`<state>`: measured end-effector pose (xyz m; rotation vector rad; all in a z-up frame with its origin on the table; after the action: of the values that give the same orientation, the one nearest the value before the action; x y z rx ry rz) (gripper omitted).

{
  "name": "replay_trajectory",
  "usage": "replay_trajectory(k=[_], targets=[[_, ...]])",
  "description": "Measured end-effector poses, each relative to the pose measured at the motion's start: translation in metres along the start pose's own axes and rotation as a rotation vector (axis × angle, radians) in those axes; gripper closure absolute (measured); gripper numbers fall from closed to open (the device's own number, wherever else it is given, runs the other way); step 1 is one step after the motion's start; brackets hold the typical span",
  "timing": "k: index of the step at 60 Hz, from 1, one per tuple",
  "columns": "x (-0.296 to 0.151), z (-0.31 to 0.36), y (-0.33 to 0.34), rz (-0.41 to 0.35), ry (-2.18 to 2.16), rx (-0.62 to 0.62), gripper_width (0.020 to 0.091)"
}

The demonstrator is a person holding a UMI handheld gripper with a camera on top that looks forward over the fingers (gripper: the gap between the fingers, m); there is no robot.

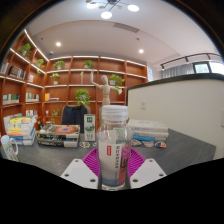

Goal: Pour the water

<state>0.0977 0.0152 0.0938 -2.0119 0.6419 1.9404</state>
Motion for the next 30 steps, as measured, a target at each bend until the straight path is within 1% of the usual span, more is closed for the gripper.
replay_trajectory(k=[6,12,18,30], targets=[[-0.001,-0.001,0.000,0.008,0.038,-0.002,0.0761],[-0.010,0.005,0.011,-0.031,0.175,-0.013,0.0760],[-0.025,0.029,0.031,-0.131,0.408,-0.055,0.0761],[-0.047,0.104,0.077,-0.360,0.888,-0.094,0.0761]])
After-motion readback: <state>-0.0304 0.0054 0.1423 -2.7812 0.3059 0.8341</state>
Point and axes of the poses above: the point between the fingertips, and its own axes, seen from behind it with the camera up: z to the left, x down, y backward, against the way the camera looks, the point moved 1 cm from there along y, backward, against the way the camera looks, and after that the axes turned 15 degrees about x, right-handed, at the moved point
